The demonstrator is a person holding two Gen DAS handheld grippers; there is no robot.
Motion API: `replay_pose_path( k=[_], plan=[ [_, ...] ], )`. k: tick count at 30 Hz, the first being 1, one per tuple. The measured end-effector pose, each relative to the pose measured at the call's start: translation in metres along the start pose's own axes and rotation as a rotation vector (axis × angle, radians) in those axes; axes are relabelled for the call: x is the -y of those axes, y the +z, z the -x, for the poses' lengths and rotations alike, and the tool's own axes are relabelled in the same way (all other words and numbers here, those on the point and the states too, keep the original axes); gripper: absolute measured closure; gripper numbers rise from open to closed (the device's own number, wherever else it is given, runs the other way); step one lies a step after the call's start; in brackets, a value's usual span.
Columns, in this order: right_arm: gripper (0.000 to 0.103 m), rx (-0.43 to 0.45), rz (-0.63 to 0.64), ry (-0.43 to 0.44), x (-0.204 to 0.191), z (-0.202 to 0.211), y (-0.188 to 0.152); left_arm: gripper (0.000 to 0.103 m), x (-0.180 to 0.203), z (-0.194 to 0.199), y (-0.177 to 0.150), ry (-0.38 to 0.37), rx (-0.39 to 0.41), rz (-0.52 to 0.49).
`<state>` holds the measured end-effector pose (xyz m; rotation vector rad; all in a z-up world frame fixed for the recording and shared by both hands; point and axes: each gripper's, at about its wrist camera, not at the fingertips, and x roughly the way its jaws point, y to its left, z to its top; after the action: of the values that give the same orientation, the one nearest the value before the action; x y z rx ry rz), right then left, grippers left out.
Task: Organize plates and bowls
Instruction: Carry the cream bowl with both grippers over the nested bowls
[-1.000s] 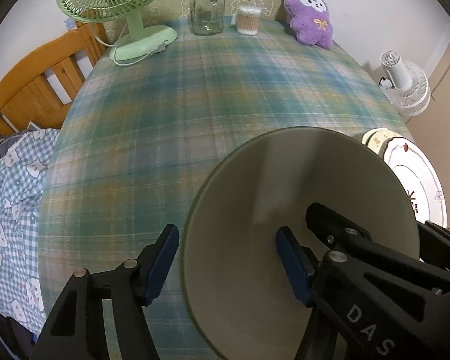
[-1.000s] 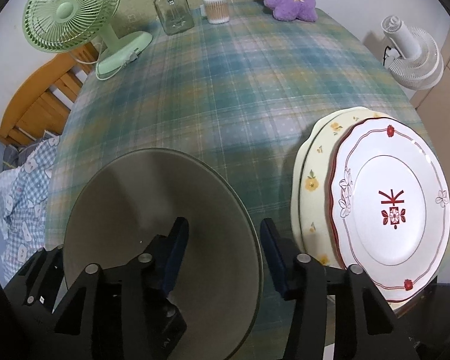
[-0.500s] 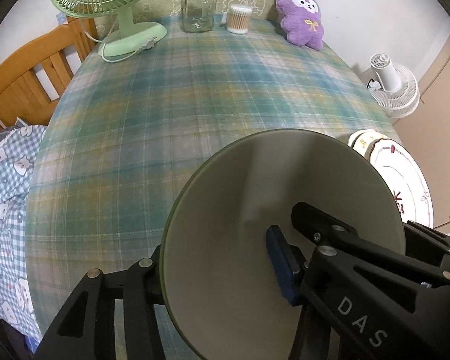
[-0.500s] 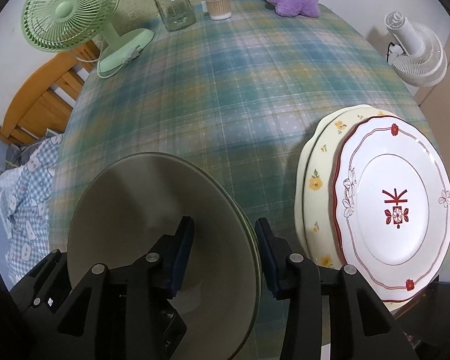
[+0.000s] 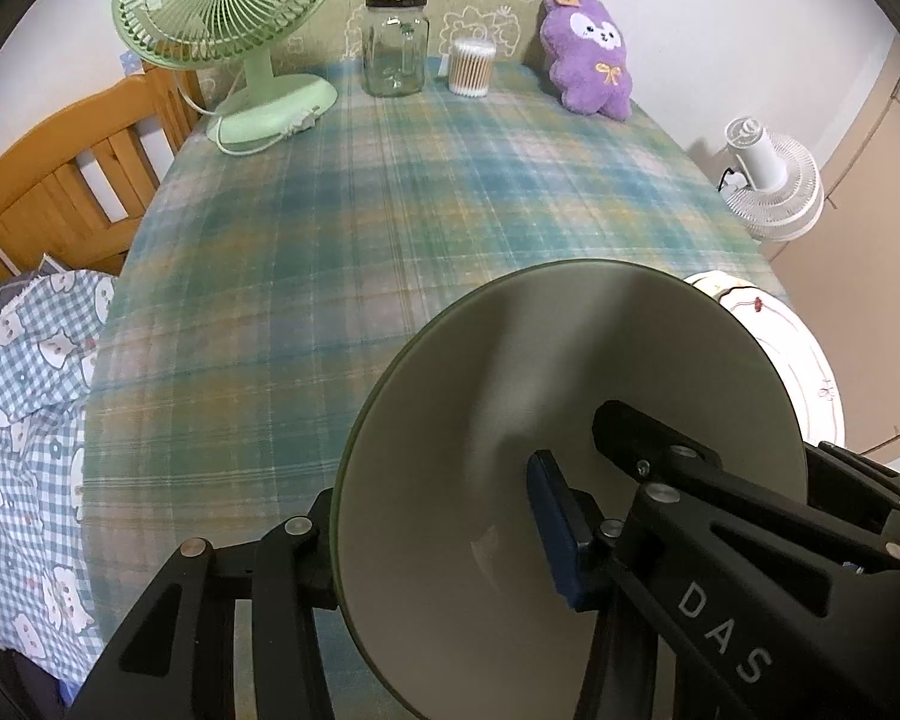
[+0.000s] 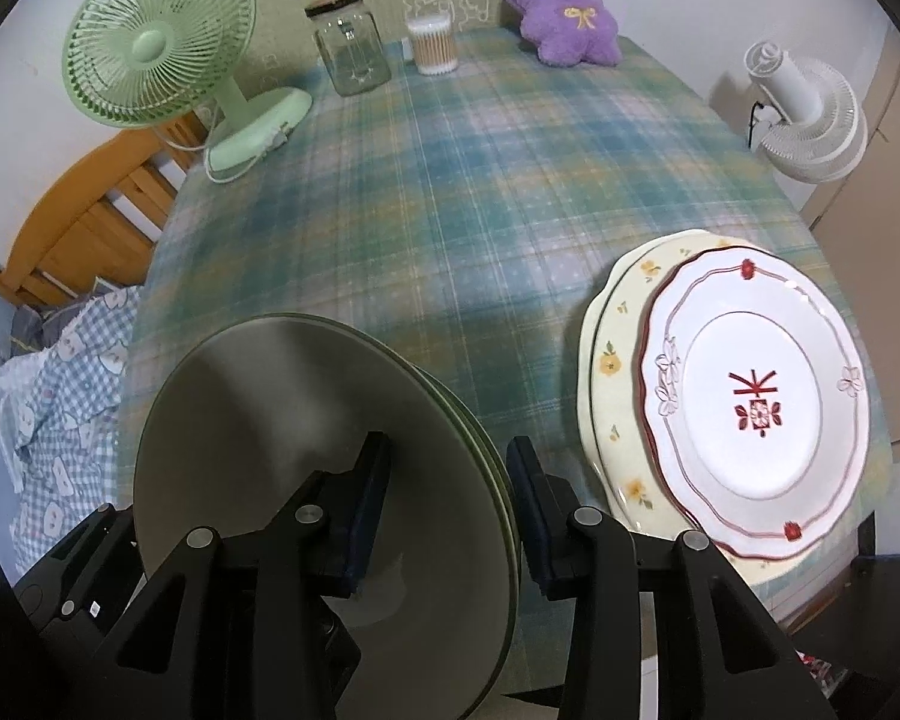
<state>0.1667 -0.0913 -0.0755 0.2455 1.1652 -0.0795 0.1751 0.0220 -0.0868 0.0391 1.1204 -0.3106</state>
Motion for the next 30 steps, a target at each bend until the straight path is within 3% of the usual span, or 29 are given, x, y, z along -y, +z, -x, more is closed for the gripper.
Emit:
replay_pose_path(
  k=[12,30],
  plan=[
    [0.060,0.065,-0.007,0.023,0.011,0.041,-0.001,0.053,0.021,0.033,0.004,0.019,0.060,-0.015],
    [0.060,0.085,0.074,0.054,0.101,0.064,0.032,0.053,0.115,0.033,0.027,0.057,0.102,0.062]
  ],
)
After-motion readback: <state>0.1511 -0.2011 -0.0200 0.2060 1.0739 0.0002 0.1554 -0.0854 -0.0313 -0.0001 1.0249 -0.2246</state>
